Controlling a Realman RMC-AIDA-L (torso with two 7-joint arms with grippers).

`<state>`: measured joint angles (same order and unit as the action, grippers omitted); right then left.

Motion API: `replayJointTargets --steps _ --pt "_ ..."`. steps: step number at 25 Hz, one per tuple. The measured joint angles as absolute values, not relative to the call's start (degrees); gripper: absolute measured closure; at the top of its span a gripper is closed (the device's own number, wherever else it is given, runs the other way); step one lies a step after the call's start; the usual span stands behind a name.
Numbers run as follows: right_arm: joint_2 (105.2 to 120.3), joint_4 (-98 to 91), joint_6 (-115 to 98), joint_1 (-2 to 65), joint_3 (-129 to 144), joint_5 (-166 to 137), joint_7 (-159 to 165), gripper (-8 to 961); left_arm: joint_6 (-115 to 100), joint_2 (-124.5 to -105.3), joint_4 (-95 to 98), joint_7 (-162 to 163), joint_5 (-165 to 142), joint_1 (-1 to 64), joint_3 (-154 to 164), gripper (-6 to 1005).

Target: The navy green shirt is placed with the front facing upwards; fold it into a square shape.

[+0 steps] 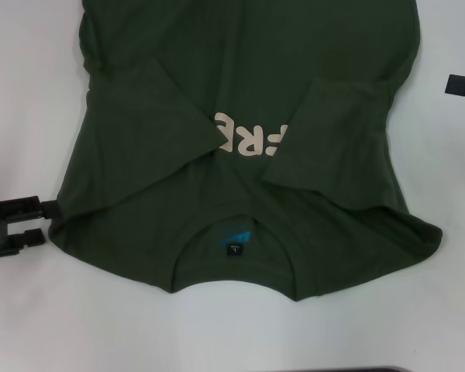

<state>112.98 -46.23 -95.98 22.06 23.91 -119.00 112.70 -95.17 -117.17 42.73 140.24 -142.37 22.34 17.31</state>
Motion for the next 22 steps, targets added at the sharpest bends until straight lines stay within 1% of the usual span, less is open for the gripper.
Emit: replayJointTargets --steps 8,22 --pt "113.11 -46.2 -95.9 22.1 23.9 -119.0 112.7 65 -93.7 -117.73 42.6 140.6 -142.4 22.5 18.8 283" --pt "113.00 -46.1 -95.7 22.0 23.9 -119.0 112.7 65 -91.8 -117.73 38.7 140.3 -142.4 24.8 19.0 289"
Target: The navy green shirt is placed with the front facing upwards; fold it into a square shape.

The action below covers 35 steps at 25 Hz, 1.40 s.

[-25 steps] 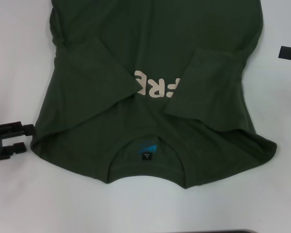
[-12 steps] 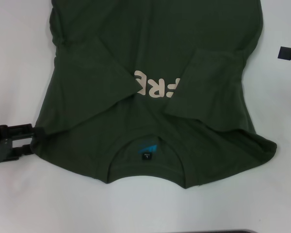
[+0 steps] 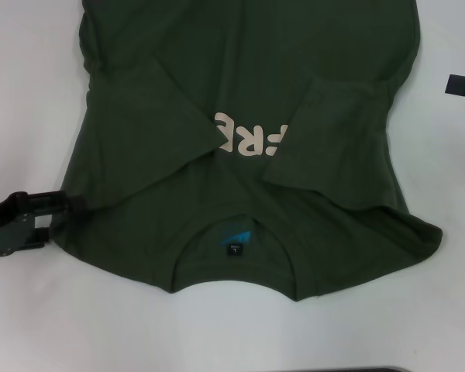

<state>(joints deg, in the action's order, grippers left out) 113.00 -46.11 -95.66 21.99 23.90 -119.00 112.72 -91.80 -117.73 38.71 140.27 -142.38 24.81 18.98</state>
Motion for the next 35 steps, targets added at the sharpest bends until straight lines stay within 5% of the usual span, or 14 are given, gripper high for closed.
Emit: replayJointTargets --steps 10,26,35 --pt "112.81 -45.1 -95.7 22.0 23.9 -119.0 112.8 65 -91.9 -117.56 38.3 140.4 -142.2 25.5 19.1 308" --pt "112.43 -44.5 -95.8 22.0 24.2 -120.5 113.6 65 -97.0 -117.22 38.9 138.8 -142.6 25.7 19.7 945" --pt "109.83 -44.6 -98.8 22.4 24.3 -130.9 121.9 66 -98.2 -117.38 38.9 138.1 -144.2 24.7 19.7 959"
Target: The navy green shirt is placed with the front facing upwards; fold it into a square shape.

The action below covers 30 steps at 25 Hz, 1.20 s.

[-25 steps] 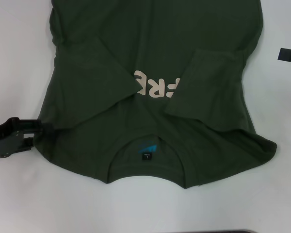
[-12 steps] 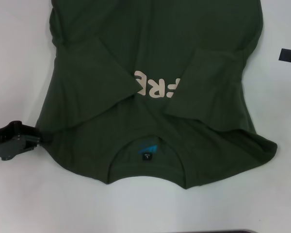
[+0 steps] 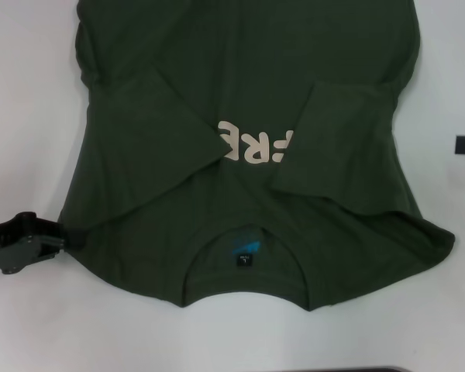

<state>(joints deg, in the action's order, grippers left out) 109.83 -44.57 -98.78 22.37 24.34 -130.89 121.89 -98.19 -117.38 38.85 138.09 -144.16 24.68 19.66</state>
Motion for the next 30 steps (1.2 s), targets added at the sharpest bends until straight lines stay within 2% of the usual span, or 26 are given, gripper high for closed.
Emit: replayJointTargets --steps 3,6,30 --pt "108.80 -44.2 -100.5 22.6 24.4 -134.5 124.8 67 -98.3 -117.33 38.9 138.0 -144.1 24.5 19.4 959" --pt "108.40 -44.0 -101.0 23.3 24.3 -139.7 127.0 68 -98.0 -117.26 38.9 138.0 -144.1 24.6 19.2 959" --pt "109.03 -38.7 -102.1 27.2 25.0 -148.0 130.5 71 -96.2 -116.87 38.9 137.9 -143.5 25.4 18.9 959"
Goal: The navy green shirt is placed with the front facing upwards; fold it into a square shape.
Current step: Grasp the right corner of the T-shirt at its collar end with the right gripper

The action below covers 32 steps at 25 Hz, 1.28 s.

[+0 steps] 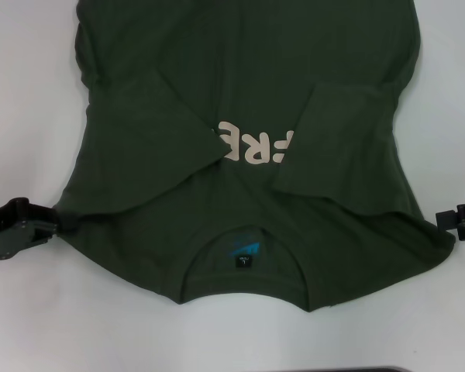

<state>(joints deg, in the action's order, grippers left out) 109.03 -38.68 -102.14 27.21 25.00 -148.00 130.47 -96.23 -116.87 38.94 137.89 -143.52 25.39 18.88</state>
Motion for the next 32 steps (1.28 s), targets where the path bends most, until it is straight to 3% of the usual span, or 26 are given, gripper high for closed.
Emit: replayJointTargets --steps 32 --pt "109.75 -33.4 -99.0 28.9 27.2 -148.1 130.8 70 -95.5 -116.83 38.7 137.9 -143.5 25.4 18.3 960"
